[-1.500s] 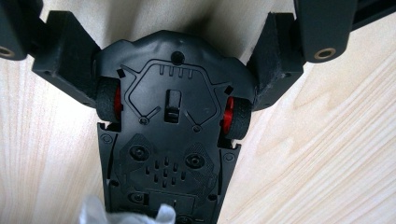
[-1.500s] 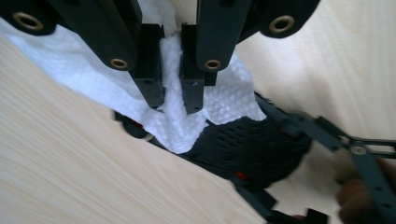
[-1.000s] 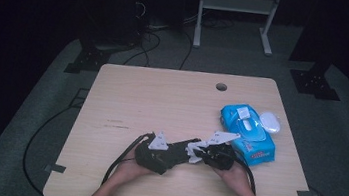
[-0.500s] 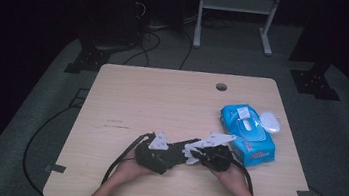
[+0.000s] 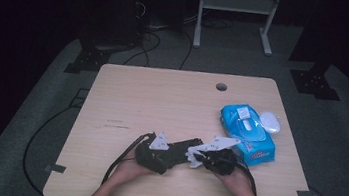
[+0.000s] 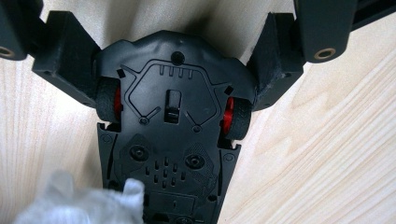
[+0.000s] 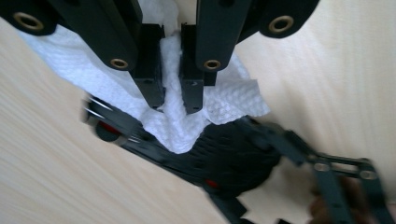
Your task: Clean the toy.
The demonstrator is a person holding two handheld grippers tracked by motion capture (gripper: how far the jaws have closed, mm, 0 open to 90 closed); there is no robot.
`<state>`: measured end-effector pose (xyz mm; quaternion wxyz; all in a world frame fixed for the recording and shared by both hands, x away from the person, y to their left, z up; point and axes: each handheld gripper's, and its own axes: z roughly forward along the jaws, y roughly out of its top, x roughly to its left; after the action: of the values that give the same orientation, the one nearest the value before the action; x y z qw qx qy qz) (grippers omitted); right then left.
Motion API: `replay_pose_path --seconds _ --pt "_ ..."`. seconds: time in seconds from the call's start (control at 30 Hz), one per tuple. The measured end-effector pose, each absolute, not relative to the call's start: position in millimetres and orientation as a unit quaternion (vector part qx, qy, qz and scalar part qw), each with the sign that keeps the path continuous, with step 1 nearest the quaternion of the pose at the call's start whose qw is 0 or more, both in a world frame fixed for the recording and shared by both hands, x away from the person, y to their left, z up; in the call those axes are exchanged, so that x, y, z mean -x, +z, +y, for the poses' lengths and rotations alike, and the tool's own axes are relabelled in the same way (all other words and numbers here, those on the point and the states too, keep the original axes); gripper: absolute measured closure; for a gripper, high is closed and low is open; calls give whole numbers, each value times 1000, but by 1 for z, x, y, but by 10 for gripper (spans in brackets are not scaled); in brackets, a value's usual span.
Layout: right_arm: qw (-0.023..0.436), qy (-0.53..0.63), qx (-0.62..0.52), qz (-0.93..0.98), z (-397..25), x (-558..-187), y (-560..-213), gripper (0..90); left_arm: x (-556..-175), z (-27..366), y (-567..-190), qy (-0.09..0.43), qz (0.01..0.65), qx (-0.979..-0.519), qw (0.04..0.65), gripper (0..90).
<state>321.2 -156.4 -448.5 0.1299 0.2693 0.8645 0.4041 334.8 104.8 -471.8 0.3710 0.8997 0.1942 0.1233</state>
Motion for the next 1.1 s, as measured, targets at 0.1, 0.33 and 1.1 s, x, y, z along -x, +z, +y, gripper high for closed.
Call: replay_pose_path --seconds 0.1,0.33,1.1 --pt "130 404 -305 852 -176 -329 -450 822 -336 106 -472 121 197 -899 373 240" --pt "110 422 -293 851 -164 -327 -450 822 -335 105 -472 125 195 -900 369 240" --pt "130 415 -276 857 -134 -331 -449 823 -335 103 -471 124 190 -902 367 240"
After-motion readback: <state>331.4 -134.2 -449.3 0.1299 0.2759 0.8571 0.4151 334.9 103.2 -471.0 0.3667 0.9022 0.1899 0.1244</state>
